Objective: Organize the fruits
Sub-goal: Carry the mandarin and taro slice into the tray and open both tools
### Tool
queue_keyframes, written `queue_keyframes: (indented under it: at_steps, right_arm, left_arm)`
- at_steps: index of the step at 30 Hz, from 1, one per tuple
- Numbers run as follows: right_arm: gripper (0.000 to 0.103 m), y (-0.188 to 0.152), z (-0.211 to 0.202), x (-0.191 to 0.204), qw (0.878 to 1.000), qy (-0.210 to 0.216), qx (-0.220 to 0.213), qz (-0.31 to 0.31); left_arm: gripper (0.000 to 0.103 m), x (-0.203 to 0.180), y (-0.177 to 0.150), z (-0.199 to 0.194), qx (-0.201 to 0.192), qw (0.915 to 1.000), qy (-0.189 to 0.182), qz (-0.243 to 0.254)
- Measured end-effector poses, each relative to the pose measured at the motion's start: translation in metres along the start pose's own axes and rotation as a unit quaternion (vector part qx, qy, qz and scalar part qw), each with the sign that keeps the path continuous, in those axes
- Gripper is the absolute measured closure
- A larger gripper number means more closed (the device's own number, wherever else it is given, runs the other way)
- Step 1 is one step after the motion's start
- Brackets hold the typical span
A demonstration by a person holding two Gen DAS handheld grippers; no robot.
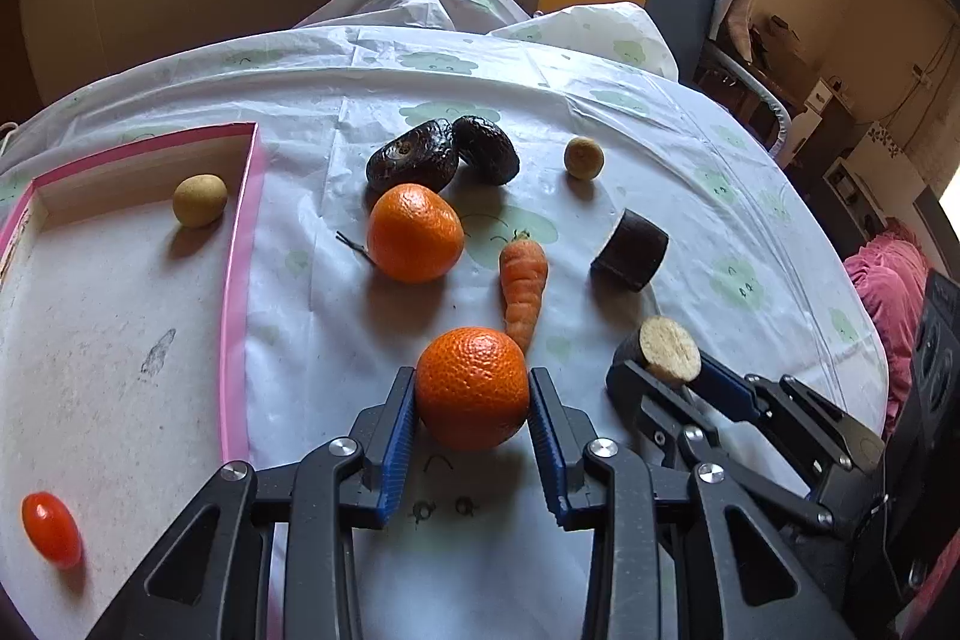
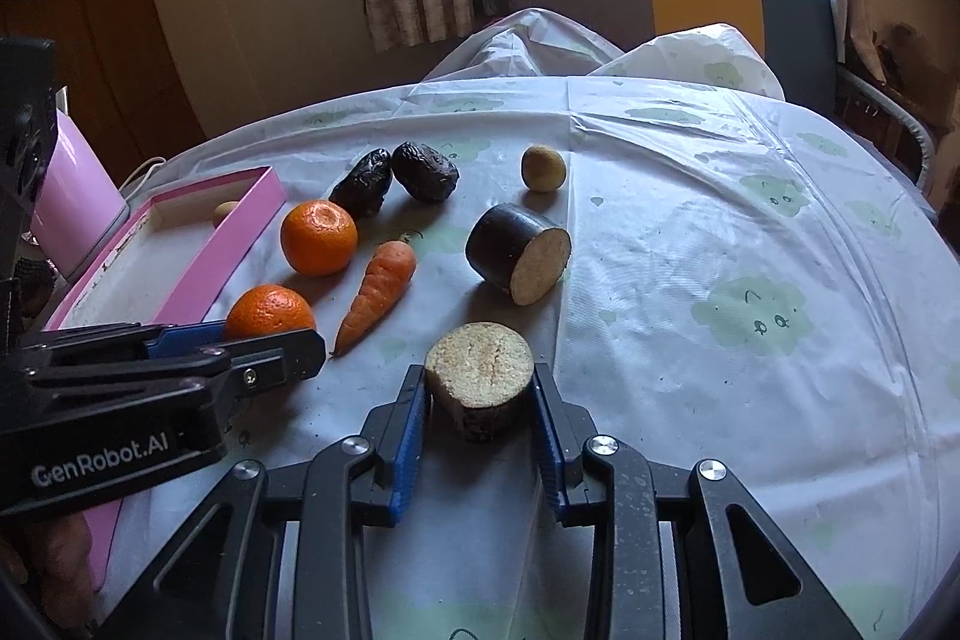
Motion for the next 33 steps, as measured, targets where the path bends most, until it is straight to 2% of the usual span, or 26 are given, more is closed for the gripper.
queue_keyframes:
  at_steps: [11, 22, 27, 33]
  right_arm:
    - [0.070, -0.001, 0.000, 0.002, 1.000, -0.016, 0.002, -0.015]
    - [0.070, -0.003, -0.006, 0.006, 0.999, -0.039, 0.013, -0.030]
    - [0.070, 0.003, -0.022, 0.016, 0.999, -0.031, 0.005, -0.027]
    - [0.070, 0.014, -0.037, 0.046, 0.999, -0.004, -0.006, -0.041]
  left_arm:
    - [0.067, 0.006, -0.007, -0.029, -0.023, 0.9995, 0.021, 0.008]
    - [0.067, 0.024, -0.012, -0.066, -0.049, 0.9983, 0.031, -0.006]
    - [0.067, 0.039, -0.015, -0.077, -0.059, 0.9971, 0.044, -0.020]
    - [0.067, 0.066, -0.019, -0.089, -0.068, 0.9948, 0.062, -0.043]
Point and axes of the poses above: each gripper's, at about its wrist camera, not at the fingertips, and z roughly the way its jaws point, x to its left, y to its top, the point moved 9 cm from there along z, roughly the way its jaws point, and after that the axes turned 1 degree about -x, right-handed, at the moved point
